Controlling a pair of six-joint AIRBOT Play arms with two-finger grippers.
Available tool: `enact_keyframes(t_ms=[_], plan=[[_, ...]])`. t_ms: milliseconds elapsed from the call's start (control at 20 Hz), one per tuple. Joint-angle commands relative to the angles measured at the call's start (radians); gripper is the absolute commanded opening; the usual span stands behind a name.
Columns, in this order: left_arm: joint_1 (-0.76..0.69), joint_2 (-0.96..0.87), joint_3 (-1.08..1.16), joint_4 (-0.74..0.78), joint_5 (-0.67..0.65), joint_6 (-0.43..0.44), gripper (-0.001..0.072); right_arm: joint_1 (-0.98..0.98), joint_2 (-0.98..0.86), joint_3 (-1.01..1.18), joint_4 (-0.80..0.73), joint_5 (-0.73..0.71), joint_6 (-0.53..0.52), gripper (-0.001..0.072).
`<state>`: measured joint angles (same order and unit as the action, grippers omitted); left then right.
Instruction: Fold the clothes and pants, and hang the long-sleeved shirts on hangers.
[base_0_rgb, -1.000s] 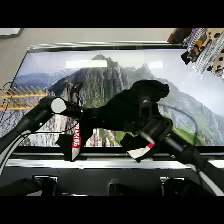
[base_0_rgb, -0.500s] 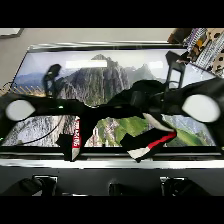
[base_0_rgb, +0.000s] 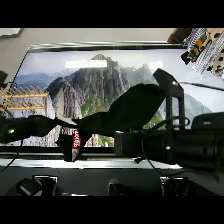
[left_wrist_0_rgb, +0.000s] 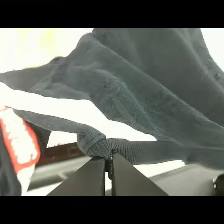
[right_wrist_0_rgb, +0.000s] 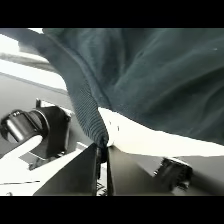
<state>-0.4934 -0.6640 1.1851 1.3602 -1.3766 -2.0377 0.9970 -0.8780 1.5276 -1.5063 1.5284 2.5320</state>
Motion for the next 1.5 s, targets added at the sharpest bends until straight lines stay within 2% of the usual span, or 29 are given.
enact_keyframes(t_ms=[0, 150, 250, 350, 600, 850, 1050, 1200, 1250, 1350, 1450], plan=[[-0.001, 0.033, 0.001, 0.006, -0.066, -0.032, 0.0022, 0.045, 0.009, 0.003, -0.177, 0.116, 0.067, 0.0045], [-0.001, -0.046, -0.001, 0.005, -0.011, -0.031, 0.0022, 0.013, 0.005, 0.002, -0.444, 0.258, -0.005, 0.0044], [-0.001, -0.133, -0.001, 0.004, 0.043, -0.027, 0.0022, -0.048, 0.004, -0.024, -0.542, 0.264, -0.062, 0.0045], [-0.002, -0.234, -0.001, -0.015, 0.103, -0.004, 0.0022, -0.139, 0.004, -0.118, -0.502, 0.189, -0.068, 0.0044], [-0.071, -0.495, -0.001, -0.032, 0.233, 0.026, 0.0022, -0.304, -0.055, -0.395, -0.252, -0.187, -0.021, 0.0044], [-0.1, -0.644, -0.001, -0.032, 0.352, 0.04, 0.0022, -0.375, -0.269, -0.415, -0.175, -0.385, -0.033, 0.0045], [-0.1, -0.68, -0.001, -0.031, 0.377, 0.041, 0.0022, -0.41, -0.36, -0.415, -0.146, -0.426, -0.032, 0.0046], [-0.1, -0.68, -0.001, -0.032, 0.38, 0.042, 0.0022, -0.41, -0.354, -0.386, -0.151, -0.342, -0.032, 0.0054], [-0.1, -0.68, -0.001, -0.032, 0.38, 0.044, 0.0022, -0.41, -0.348, -0.374, -0.16, -0.296, -0.029, 0.0099], [-0.1, -0.68, -0.001, -0.032, 0.38, 0.05, 0.0022, -0.41, -0.333, -0.368, -0.175, -0.28, -0.026, 0.0112], [-0.1, -0.68, -0.001, -0.032, 0.38, 0.052, 0.0023, -0.41, -0.334, -0.368, -0.164, -0.302, -0.027, 0.0239]])
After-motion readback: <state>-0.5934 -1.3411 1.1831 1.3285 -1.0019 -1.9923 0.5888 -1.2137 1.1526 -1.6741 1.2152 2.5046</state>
